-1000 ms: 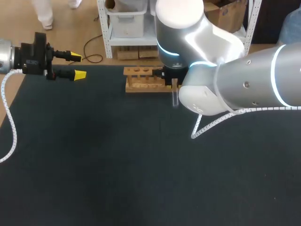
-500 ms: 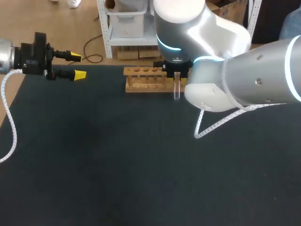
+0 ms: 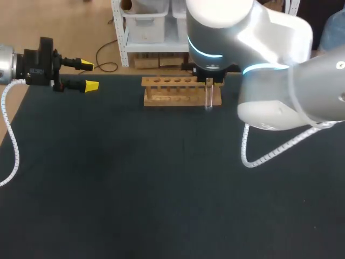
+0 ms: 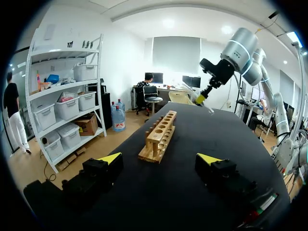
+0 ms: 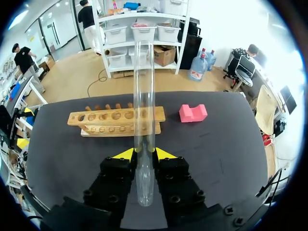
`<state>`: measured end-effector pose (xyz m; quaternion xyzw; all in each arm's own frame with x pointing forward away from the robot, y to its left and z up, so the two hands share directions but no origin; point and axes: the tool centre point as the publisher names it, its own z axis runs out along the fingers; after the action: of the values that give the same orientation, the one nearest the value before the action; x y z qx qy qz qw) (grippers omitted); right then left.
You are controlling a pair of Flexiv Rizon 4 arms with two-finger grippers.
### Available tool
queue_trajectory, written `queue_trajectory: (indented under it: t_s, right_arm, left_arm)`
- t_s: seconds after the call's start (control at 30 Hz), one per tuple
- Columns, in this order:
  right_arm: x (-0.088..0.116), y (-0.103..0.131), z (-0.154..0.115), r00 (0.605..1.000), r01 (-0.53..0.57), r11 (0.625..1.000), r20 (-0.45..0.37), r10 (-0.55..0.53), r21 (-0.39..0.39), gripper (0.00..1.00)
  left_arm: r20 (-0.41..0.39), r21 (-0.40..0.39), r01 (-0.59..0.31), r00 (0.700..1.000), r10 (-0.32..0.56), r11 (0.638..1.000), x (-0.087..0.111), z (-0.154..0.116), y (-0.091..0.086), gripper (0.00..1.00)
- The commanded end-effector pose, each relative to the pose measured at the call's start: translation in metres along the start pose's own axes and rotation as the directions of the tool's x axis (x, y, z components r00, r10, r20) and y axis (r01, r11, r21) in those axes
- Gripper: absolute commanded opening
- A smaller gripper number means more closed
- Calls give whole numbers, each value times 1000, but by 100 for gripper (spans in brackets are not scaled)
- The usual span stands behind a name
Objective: Grasp the test tube, adjust it, and insert it.
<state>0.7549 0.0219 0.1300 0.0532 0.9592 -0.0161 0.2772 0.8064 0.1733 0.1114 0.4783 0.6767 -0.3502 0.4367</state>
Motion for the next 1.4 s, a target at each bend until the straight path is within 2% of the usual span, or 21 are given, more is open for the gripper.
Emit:
queue_trajectory:
  t_s: [0.03,0.2,1.4]
  right_arm:
    - [5,-9,-12,998,-4,1000,66,5,-8,0]
    - [5,-11,-19,997,14,999,71,-12,-34,0]
    - [5,-11,-19,997,14,999,71,-12,-34,0]
  left_arm:
    - [5,-1,-4,1000,4,1000,1,0,0,100]
    - [5,-1,-4,1000,4,1000,1,0,0,100]
    - [5,-1,-4,1000,4,1000,1,0,0,100]
